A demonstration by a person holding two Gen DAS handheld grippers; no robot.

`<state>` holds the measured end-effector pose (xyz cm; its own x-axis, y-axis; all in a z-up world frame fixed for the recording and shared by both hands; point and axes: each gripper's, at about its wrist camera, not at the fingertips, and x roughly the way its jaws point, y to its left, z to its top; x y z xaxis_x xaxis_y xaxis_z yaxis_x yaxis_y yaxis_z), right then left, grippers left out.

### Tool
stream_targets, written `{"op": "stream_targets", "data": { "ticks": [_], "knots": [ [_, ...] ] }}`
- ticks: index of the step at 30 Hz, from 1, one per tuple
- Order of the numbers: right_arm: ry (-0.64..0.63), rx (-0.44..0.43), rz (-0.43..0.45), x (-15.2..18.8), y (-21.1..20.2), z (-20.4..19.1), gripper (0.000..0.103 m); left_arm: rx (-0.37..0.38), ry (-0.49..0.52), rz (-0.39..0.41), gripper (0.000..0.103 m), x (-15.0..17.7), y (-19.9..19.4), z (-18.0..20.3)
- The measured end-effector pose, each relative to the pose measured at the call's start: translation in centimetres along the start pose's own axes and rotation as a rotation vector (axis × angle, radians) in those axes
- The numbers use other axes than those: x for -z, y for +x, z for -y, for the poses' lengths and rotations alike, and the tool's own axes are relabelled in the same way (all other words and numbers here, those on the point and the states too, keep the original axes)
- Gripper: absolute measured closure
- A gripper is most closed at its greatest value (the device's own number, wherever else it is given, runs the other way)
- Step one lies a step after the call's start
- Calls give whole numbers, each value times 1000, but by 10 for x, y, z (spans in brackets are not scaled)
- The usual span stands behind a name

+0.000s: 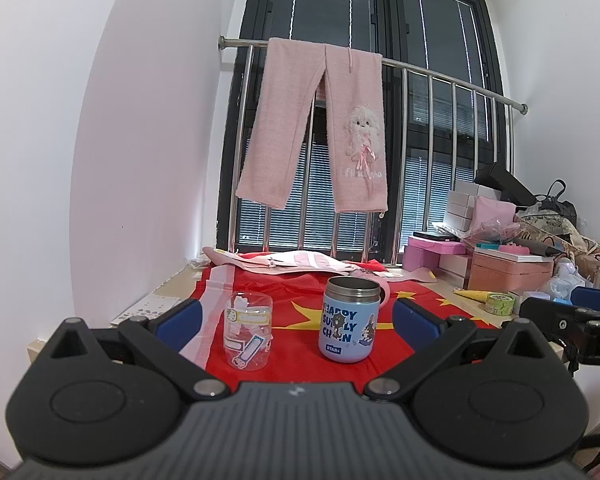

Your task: Flip cup upright

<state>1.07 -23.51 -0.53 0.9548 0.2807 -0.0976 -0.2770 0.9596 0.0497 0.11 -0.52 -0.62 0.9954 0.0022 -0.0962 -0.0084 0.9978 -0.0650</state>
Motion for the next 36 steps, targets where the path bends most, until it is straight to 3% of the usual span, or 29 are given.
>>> {"op": "stream_targets", "data": {
  "ticks": [36],
  "knots": [
    [-10, -1, -8, -2, 7, -1, 0, 7, 8, -3, 0, -3, 4, 6]
  ]
}}
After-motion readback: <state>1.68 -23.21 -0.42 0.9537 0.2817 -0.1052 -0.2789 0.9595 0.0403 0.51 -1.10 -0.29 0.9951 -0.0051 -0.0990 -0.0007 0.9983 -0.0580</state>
